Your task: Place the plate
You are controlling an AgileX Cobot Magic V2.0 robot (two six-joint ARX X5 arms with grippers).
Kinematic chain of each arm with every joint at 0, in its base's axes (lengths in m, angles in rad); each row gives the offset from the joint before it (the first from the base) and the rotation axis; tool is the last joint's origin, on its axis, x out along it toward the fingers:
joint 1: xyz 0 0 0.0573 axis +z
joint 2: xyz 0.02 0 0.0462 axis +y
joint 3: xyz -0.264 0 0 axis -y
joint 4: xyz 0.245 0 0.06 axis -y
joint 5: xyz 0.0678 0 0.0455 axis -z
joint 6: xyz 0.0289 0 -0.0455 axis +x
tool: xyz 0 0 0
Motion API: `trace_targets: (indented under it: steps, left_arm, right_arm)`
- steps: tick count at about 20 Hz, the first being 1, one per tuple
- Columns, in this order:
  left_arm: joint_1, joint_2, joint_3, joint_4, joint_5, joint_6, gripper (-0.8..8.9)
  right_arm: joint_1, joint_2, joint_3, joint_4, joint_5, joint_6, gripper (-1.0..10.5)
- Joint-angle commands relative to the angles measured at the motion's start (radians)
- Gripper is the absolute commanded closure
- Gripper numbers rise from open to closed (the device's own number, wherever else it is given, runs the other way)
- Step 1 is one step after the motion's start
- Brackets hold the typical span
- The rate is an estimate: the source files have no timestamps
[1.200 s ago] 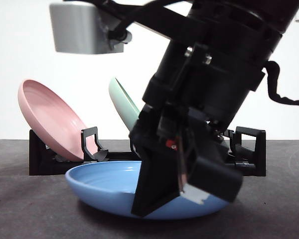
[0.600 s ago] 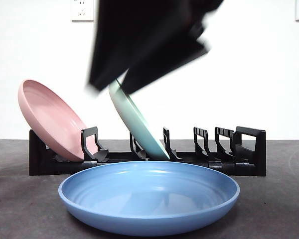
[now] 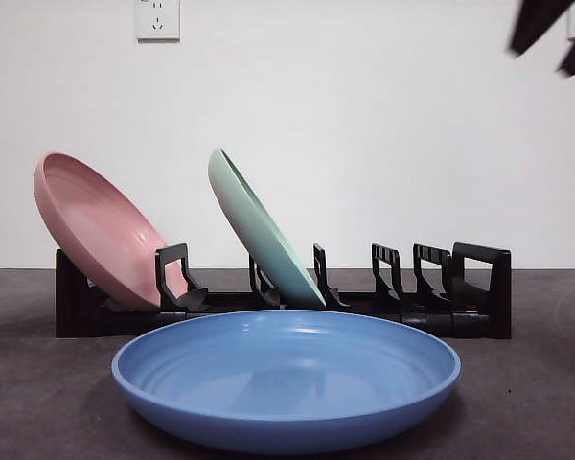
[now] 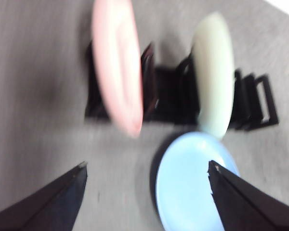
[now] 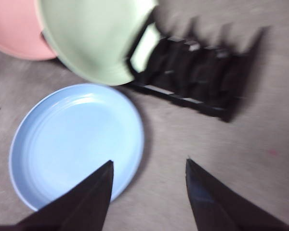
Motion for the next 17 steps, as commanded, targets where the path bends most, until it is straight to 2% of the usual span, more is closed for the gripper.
trace_targets:
  steps: [1,4,10,14,17]
  left_arm:
    - [-0.021,0.08,0.095,0.018,-0.063,0.051,4.16]
    - [-0.065,0.226,0.241,0.003,-0.2,0.082,4.16]
    - [-0.161,0.521,0.505,-0.143,-0.376,0.094,4.16]
    - [-0.201,0.658,0.574,-0.179,-0.486,0.099,4.16]
    - [-0.208,0.72,0.578,-0.173,-0.53,0.105,4.17]
  right_arm:
    - [-0.03,-0.04,0.009,-0.03,0.001,-0.026,7.1]
    - [-0.056,-0.092,0.009,-0.071,0.001,-0.026,7.1]
    - [-0.056,-0.114,0.009,-0.095,0.001,-0.02,7.1]
    - [-0.056,-0.114,0.009,-0.095,0.001,-0.02,7.1]
    - [-0.056,-0.114,0.009,-0.094,0.001,-0.021,7.1]
